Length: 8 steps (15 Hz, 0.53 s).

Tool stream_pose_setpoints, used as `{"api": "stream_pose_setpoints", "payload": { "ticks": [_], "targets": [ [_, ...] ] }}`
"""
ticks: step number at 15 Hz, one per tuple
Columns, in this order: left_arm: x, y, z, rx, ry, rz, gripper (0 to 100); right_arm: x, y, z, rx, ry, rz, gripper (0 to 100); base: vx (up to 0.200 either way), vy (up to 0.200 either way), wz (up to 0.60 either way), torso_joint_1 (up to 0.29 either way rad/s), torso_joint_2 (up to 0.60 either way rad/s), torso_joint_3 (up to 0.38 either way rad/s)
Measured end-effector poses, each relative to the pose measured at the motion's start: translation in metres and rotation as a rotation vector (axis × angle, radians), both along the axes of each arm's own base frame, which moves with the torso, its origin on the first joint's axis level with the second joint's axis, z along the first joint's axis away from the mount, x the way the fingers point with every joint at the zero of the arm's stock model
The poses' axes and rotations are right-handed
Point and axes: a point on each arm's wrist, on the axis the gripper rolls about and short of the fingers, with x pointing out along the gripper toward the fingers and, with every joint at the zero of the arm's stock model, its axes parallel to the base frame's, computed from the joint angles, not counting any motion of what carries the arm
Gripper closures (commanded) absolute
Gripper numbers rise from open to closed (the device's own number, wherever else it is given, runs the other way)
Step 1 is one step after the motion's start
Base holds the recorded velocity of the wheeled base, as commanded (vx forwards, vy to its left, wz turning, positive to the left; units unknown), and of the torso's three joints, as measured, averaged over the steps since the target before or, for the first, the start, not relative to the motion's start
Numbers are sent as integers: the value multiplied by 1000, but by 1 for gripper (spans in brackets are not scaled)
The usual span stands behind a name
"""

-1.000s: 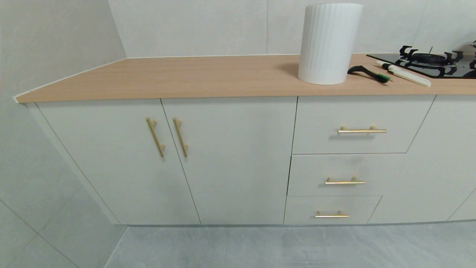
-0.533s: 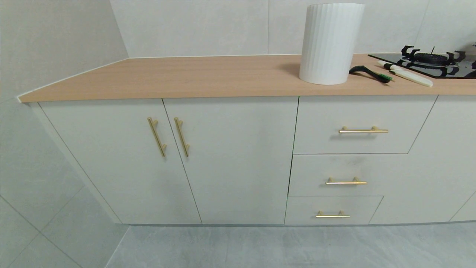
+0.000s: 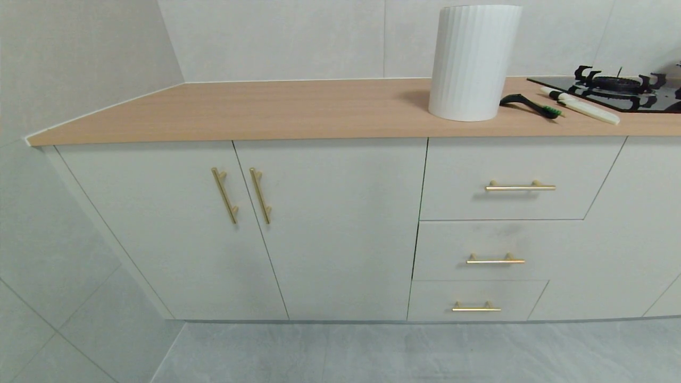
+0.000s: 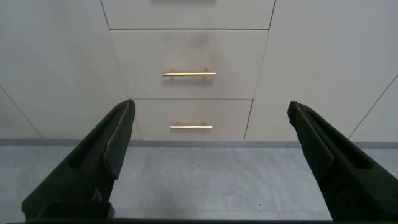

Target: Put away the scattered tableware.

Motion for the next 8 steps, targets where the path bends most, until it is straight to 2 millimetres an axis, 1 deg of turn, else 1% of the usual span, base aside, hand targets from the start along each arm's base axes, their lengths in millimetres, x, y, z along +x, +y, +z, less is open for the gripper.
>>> {"api": "stream_pose_setpoints", "payload": {
  "ticks": [5,8],
  "targets": [
    [0,0,0,-1,0,0,0,0,0,0,0,0,1,0,0,-200,0,6,5,5],
    [0,0,0,-2,-1,0,0,0,0,0,0,0,2,0,0,0,0,0,0,0]
  ]
}}
